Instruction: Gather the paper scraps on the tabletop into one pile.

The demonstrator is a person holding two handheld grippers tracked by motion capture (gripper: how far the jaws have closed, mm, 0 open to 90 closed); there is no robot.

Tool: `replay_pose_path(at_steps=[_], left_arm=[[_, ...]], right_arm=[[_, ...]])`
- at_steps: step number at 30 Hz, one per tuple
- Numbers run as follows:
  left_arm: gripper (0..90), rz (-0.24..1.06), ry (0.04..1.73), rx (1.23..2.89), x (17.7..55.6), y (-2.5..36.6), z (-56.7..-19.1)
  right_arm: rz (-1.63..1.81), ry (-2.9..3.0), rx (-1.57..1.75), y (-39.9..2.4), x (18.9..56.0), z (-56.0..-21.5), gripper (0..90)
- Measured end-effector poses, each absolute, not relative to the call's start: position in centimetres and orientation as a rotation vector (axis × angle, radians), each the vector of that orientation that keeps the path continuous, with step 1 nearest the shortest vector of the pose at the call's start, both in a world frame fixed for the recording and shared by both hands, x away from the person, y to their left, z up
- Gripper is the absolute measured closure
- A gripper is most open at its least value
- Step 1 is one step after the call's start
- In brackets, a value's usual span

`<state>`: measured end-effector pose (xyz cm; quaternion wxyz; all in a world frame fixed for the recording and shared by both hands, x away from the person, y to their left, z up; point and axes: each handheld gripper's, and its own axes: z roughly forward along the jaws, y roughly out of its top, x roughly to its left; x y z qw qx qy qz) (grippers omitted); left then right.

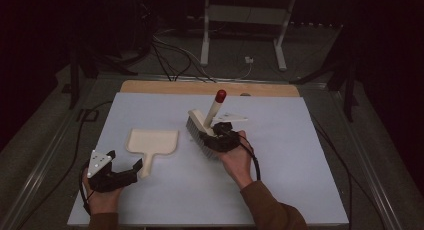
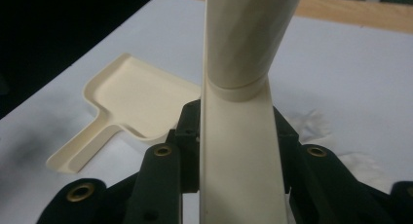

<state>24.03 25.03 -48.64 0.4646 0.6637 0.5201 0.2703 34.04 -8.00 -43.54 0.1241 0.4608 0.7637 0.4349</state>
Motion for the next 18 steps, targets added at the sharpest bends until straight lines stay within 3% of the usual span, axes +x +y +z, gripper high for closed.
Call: replay_pose_path(at_steps=[9, 18], left_arm=[[0.5, 0.655, 1.276, 1.631, 24.0, 25.1, -48.7], [0.4, 0.652, 1.274, 1.631, 24.0, 25.1, -48.7]], right_arm=[[1.082, 2.201, 1.486, -4.1, 34.6, -47.3, 67.3], [0.990, 2.130, 1.586, -5.9, 35.2, -47.4, 67.4]])
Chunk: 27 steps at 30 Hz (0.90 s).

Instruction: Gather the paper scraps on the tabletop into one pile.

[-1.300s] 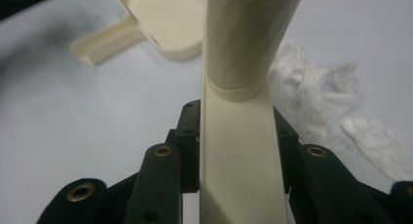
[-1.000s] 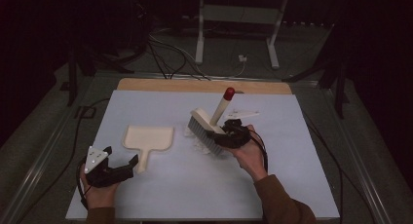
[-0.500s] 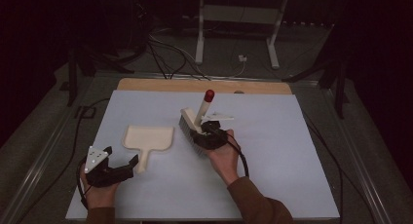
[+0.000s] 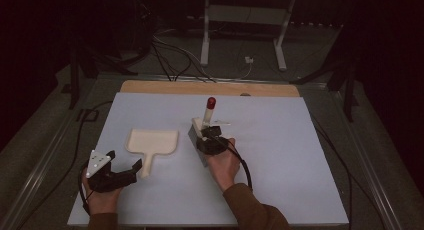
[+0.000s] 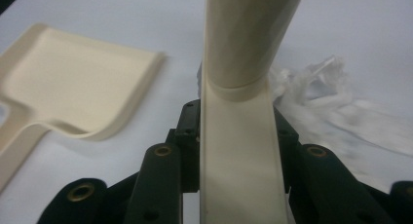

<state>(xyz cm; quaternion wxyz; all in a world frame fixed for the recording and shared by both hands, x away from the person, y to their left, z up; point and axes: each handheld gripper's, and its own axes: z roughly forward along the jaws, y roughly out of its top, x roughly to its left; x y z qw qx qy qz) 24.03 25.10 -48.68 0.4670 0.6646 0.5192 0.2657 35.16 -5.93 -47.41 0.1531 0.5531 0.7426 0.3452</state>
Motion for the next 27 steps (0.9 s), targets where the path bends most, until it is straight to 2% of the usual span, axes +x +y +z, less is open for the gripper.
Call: replay_pose_path(at_steps=[16, 27], left_arm=[[0.5, 0.645, 1.273, 1.638, 24.1, 24.9, -48.8], [0.4, 0.643, 1.276, 1.636, 24.2, 25.0, -48.8]], right_arm=[[0.900, 2.035, 1.609, -11.1, 34.2, -47.4, 67.4], [0.987, 2.036, 1.635, -11.7, 33.6, -46.6, 67.4]])
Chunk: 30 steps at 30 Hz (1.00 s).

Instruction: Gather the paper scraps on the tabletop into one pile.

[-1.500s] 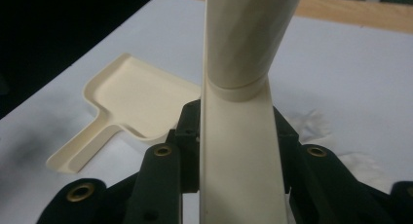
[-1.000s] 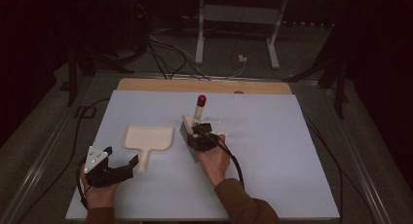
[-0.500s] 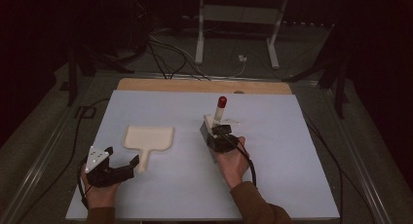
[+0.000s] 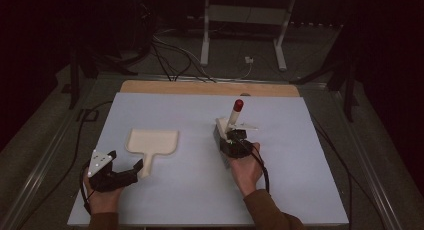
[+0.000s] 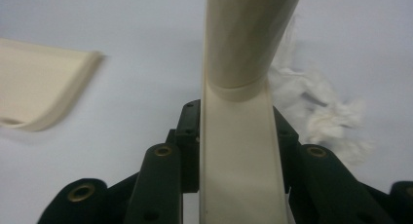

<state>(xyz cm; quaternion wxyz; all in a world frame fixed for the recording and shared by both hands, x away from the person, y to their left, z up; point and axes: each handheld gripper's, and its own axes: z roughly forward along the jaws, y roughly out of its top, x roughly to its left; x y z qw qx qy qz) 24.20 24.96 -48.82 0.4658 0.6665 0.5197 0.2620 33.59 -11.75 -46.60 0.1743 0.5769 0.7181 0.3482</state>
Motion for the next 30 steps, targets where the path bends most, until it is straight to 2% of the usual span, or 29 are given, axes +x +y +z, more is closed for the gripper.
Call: replay_pose_path(at_steps=[8, 20, 25, 30], left_arm=[[0.4, 0.643, 1.279, 1.633, 24.2, 25.1, -48.9], [0.4, 0.636, 1.284, 1.632, 24.3, 25.2, -48.9], [0.4, 0.633, 1.287, 1.631, 24.3, 25.2, -49.0], [0.4, 0.628, 1.288, 1.637, 24.4, 25.1, -49.1]], right_arm=[[1.182, 2.118, 1.604, -11.9, 33.6, -44.9, 67.4], [1.369, 2.165, 1.430, -14.3, 36.5, -40.8, 67.3], [1.368, 2.120, 1.282, -16.3, 37.9, -39.5, 67.4], [1.230, 2.132, 1.069, -17.6, 39.2, -40.0, 67.4]])
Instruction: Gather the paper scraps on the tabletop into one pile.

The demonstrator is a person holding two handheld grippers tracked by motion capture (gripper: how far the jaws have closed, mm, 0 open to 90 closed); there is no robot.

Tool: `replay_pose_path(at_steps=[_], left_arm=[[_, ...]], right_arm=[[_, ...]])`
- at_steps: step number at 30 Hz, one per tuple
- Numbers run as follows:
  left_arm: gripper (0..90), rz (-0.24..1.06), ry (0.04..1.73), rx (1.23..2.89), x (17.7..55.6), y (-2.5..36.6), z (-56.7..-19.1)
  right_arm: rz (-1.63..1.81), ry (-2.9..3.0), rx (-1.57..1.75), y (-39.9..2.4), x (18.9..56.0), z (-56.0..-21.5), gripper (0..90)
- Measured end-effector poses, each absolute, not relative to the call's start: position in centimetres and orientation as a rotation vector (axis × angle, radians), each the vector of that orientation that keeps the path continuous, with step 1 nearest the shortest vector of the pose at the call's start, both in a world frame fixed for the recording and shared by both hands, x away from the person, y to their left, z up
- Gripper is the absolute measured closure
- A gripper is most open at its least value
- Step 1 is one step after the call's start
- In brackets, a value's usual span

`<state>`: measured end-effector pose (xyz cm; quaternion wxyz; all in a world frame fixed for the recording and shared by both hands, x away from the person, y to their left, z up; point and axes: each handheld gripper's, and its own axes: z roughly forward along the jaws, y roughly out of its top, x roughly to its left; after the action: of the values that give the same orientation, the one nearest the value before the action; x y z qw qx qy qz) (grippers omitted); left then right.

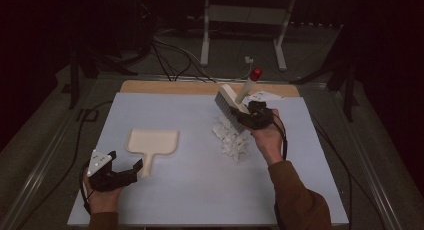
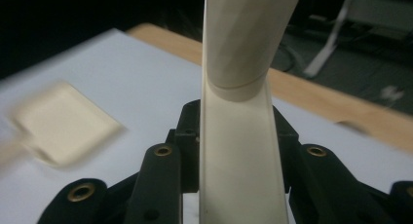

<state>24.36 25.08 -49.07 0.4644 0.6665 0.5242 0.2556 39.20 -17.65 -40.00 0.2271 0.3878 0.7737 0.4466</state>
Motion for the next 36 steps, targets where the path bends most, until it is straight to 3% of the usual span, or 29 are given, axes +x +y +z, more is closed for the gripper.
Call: replay_pose_path(at_steps=[8, 16, 28, 36], left_arm=[[0.4, 0.620, 1.289, 1.635, 24.4, 25.1, -49.1], [0.4, 0.612, 1.290, 1.632, 24.5, 25.2, -49.2], [0.4, 0.609, 1.288, 1.634, 24.5, 25.1, -49.2], [0.4, 0.610, 1.291, 1.635, 24.5, 25.1, -49.2]], right_arm=[[0.932, 2.191, 0.865, -18.2, 41.7, -42.6, 67.4], [0.843, 2.262, 0.744, -18.2, 43.7, -45.2, 67.5], [0.749, 2.461, 0.374, -15.7, 42.7, -47.7, 67.6], [0.771, 2.537, 0.261, -17.1, 41.0, -47.5, 67.6]])
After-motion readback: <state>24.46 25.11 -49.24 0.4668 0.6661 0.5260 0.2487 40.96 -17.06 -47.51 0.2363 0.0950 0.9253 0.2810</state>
